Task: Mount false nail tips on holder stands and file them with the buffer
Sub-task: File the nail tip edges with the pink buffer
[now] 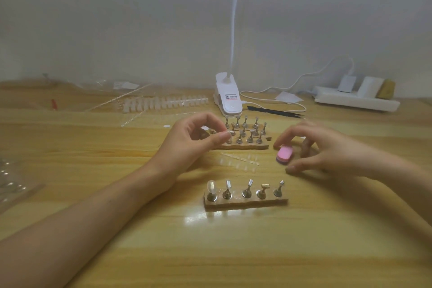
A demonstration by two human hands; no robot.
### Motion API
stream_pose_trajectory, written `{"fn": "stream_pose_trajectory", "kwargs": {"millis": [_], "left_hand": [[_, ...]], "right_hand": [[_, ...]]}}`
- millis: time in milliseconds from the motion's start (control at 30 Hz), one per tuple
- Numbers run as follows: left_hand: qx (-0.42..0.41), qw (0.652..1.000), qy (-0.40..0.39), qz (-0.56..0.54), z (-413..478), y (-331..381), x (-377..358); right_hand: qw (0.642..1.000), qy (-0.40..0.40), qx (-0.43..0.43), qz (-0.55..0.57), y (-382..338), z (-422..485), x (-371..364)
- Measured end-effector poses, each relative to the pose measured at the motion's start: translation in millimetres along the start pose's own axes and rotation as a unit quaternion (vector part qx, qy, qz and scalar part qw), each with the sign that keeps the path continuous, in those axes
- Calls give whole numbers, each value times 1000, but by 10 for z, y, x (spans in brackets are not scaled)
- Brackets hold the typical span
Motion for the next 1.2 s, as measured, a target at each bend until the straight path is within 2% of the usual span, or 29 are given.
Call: {"fn": "stream_pose_trajectory", "kwargs": {"millis": [133,267,400,500,600,733,800,933,1067,1200], "left_hand": [[-12,1000,-12,-17,21,10,-16],[-20,999,-24,-35,65,26,-62],[-21,999,-28,-18,85,13,-103],[-12,1000,-25,5,81,-5,-90],[-12,999,-28,21,78,-14,-81],[-16,997,-53,49,74,-17,-100],[-22,997,-57,56,69,-17,-114],[-29,997,-46,50,60,-23,-98],[-40,996,-53,62,54,-11,-104],[-48,996,-26,73,62,-7,-97]], "right_hand": [[998,28,50,17,-83,-82,42],[985,37,133,102,-326,-12,-65],[952,39,150,263,-442,117,-332],[930,17,174,324,-468,123,-447],[902,34,198,381,-480,132,-510],[875,68,186,441,-454,161,-520],[870,64,182,455,-448,157,-521],[892,20,191,408,-486,125,-552],[862,76,173,470,-459,130,-515],[892,8,199,406,-509,118,-551]]}}
Point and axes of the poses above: each hand's wrist, its own z-axis towards the middle knuckle, its own x-axis out of the back of the hand, y = z × x, the point moved 1 cm from there along z, towards the middle knuckle, and after that the axes turned 15 degrees about -y, right-handed, at the moved point
